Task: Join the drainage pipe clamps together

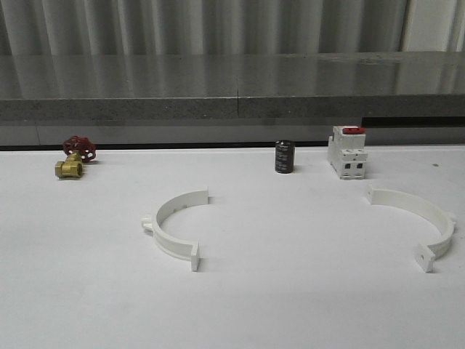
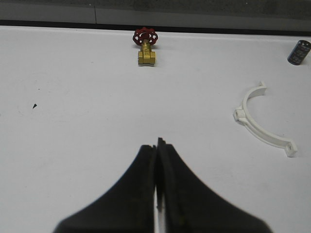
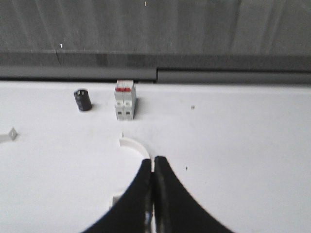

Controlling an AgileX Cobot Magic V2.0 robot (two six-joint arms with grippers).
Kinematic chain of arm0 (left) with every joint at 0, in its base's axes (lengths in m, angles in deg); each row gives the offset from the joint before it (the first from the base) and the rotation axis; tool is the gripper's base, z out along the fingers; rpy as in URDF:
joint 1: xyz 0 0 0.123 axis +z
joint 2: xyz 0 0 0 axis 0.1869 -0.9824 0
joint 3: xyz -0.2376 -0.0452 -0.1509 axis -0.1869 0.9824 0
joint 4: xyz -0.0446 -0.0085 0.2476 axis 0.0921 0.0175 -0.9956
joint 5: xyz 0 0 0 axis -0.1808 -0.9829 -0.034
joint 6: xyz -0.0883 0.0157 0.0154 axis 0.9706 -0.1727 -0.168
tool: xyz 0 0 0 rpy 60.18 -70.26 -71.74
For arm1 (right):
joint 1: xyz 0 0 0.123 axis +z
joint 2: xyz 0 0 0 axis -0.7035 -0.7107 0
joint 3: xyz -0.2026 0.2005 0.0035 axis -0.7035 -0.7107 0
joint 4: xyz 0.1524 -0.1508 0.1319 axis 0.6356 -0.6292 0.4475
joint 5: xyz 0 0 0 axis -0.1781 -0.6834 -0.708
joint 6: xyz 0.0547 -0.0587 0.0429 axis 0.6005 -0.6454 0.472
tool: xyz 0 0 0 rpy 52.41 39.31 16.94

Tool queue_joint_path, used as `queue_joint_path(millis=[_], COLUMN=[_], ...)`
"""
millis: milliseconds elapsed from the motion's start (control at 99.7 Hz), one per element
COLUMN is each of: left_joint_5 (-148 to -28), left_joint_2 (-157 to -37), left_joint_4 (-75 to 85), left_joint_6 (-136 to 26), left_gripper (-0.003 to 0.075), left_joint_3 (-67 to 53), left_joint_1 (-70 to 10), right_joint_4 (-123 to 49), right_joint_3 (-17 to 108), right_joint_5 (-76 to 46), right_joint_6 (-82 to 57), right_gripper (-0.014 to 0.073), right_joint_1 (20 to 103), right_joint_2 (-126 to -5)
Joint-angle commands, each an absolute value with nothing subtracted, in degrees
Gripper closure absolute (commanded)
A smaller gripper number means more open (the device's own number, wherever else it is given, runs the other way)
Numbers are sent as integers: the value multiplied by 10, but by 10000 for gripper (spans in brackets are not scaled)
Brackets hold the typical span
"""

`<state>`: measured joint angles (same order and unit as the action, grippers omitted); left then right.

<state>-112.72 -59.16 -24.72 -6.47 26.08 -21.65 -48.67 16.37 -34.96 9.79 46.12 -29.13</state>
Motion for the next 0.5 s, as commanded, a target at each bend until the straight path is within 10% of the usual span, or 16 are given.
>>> queue_joint_path(millis=[0, 491], left_joint_5=[-1083, -1083], left_joint_2=[-595, -595], left_joint_4=[-244, -244], left_joint_6=[-58, -58], left_gripper=[741, 741], left_joint_3=[246, 246], left_joint_1=[-214, -214], right_joint_4=[-485, -485], right_joint_3=[233, 310], right_joint_5=[-384, -402], right_joint_6=[94, 94], right_gripper=[661, 594], right_joint_1=[458, 458], right_joint_2=[-370, -601])
